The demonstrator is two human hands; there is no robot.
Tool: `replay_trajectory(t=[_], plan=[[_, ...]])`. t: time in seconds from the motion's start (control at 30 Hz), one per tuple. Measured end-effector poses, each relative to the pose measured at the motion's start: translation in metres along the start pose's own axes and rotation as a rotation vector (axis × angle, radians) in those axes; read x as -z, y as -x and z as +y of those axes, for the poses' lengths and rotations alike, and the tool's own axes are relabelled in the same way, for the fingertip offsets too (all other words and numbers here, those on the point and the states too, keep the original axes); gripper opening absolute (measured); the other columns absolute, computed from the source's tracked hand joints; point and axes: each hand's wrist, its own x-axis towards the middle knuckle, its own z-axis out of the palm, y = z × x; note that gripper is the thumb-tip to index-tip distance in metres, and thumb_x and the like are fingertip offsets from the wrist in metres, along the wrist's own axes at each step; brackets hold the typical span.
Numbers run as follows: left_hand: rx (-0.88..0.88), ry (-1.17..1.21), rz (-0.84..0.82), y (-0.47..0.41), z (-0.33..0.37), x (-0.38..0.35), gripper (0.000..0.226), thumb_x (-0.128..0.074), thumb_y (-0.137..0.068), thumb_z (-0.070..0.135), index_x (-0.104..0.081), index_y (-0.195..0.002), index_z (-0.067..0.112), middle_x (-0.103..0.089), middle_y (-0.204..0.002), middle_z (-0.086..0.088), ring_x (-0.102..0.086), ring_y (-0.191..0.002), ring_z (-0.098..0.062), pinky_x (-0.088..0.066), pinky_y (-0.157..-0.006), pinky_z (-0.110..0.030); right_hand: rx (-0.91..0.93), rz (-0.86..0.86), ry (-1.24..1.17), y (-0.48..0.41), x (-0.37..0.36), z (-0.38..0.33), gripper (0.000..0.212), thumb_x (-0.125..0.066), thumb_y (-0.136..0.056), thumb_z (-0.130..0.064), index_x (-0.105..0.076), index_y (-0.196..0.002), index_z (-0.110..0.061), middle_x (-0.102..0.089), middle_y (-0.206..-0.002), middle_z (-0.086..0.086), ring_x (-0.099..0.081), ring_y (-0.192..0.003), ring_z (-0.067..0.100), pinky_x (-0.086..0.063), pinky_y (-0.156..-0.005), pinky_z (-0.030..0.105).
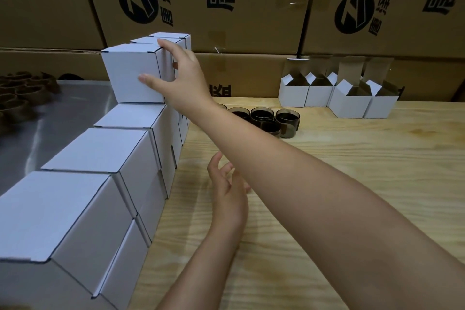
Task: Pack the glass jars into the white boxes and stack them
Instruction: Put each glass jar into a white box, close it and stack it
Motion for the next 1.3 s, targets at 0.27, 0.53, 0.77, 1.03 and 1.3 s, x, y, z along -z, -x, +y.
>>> replay_trajectory(t=[0.27, 0.53, 0.77, 1.03, 1.3], plan=[[-0.024, 0.037, -0.013, 0.002, 0.003, -0.002, 0.028, -0.041, -0.100, 0.006, -0.042, -0.126, 0.015, -0.052, -0.108, -0.007, -0.058, -0.080, -0.004, -0.048, -0.061, -0.017, 0.015, 0.034, -0.016, 0.013, 0.010, 0.013, 0.080, -0.074, -0.081, -0.033, -0.029, -0.146, -0.018, -0.030, -0.146, 0.007, -0.032, -0.134, 0.022, -0.035, -0.108, 0.042], [-0.001, -0.080, -0.056, 0.009, 0.006, -0.005, 0.020, -0.051, -0.096, 0.009, -0.062, -0.101, 0.025, -0.067, -0.102, 0.008, -0.064, -0.085, -0.001, -0.052, -0.083, -0.029, -0.061, 0.494, 0.189, 0.032, 0.136, 0.096, 0.038, -0.056, -0.092, -0.020, -0.047, -0.129, -0.015, -0.044, -0.119, -0.004, -0.045, -0.115, 0.012, -0.044, -0.100, 0.039], [-0.022, -0.161, -0.106, 0.013, 0.011, -0.005, 0.021, -0.051, -0.095, 0.005, -0.065, -0.100, 0.020, -0.072, -0.096, 0.015, -0.065, -0.093, -0.001, -0.053, -0.080, -0.017, -0.574, 0.379, 0.833, 0.018, 0.293, 0.194, 0.024, -0.056, -0.092, -0.021, -0.062, -0.113, -0.010, -0.035, -0.138, 0.011, -0.036, -0.127, 0.029, -0.035, -0.101, 0.038], [-0.047, -0.119, -0.147, 0.008, 0.003, 0.000, 0.024, -0.048, -0.092, -0.002, -0.068, -0.098, 0.012, -0.073, -0.097, 0.001, -0.069, -0.092, -0.011, -0.055, -0.076, -0.019, -0.746, 0.174, 1.080, -0.013, 0.359, 0.228, 0.039, -0.053, -0.093, -0.017, -0.052, -0.130, -0.003, -0.018, -0.154, 0.008, -0.037, -0.125, 0.032, -0.038, -0.093, 0.041], [-0.052, -0.096, -0.163, 0.006, 0.001, 0.002, 0.026, -0.047, -0.092, -0.001, -0.063, -0.107, 0.012, -0.073, -0.096, -0.006, -0.069, -0.090, -0.017, -0.055, -0.074, -0.020, -0.584, 0.184, 1.179, -0.021, 0.342, 0.215, 0.027, -0.041, -0.098, -0.011, -0.056, -0.112, 0.008, -0.050, -0.109, 0.021, -0.051, -0.092, 0.033, -0.038, -0.073, 0.036]])
